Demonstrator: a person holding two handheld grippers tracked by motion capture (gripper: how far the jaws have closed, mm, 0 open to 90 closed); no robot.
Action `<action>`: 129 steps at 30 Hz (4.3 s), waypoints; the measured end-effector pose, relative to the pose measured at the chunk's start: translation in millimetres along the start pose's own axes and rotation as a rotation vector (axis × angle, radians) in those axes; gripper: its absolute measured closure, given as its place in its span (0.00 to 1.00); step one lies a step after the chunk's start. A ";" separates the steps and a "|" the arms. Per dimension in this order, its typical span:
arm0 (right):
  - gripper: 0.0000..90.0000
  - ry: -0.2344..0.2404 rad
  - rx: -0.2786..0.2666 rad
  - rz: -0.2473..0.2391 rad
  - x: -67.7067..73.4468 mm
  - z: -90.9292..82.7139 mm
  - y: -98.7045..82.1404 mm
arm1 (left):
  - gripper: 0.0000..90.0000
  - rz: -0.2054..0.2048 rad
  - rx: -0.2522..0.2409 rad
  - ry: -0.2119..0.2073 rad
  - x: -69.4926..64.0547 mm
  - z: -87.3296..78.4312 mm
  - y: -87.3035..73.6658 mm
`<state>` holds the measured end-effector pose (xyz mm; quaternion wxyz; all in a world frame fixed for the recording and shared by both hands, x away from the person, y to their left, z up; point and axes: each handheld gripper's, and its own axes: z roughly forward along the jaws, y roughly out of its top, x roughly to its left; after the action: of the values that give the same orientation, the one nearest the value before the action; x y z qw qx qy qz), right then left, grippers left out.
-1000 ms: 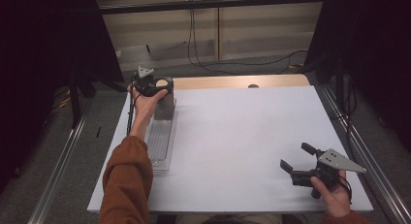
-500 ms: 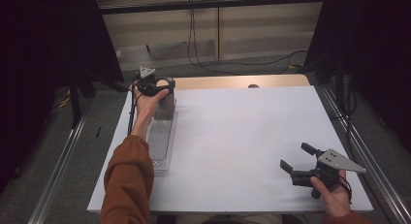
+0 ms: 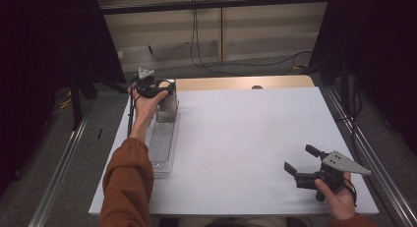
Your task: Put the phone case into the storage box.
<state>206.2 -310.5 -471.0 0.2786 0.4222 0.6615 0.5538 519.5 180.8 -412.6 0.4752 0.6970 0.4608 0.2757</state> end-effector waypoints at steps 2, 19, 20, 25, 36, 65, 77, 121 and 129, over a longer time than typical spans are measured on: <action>0.00 0.000 0.003 0.000 0.0 -0.2 0.0 | 0.05 -0.004 -0.012 0.013 -0.8 -1.0 1.0; 0.00 0.013 0.010 -0.004 0.3 -0.3 -0.3 | 0.05 -0.023 -0.020 0.047 -8.8 13.9 -1.3; 0.00 0.013 0.009 -0.004 0.3 -0.3 -0.3 | 0.05 -0.025 -0.022 0.043 -8.8 14.6 -1.5; 0.00 0.012 0.011 -0.001 -0.3 0.1 -0.6 | 0.14 -0.006 -0.022 0.023 -10.9 15.2 -0.8; 0.00 0.018 0.013 -0.011 -0.6 0.3 -0.9 | 0.14 -0.009 -0.071 0.026 -7.5 4.9 7.9; 0.00 0.018 0.015 -0.005 0.5 1.0 -0.9 | 0.03 -0.038 -0.017 0.047 4.7 -7.0 -3.1; 0.00 0.019 0.019 -0.016 -0.1 1.2 -0.9 | 0.03 -0.034 -0.045 0.043 8.8 -25.7 -3.0; 0.00 -0.011 -0.008 -0.014 1.1 4.2 1.5 | 0.03 0.042 -0.234 -0.169 -27.2 -127.4 -38.5; 0.00 -0.011 -0.004 -0.018 1.5 3.5 2.0 | 0.04 0.031 -0.246 -0.201 -40.7 -142.6 -49.3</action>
<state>208.9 -307.3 -469.7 0.2881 0.4185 0.6626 0.5503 366.3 208.3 -399.0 0.5964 0.6646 0.3627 0.2665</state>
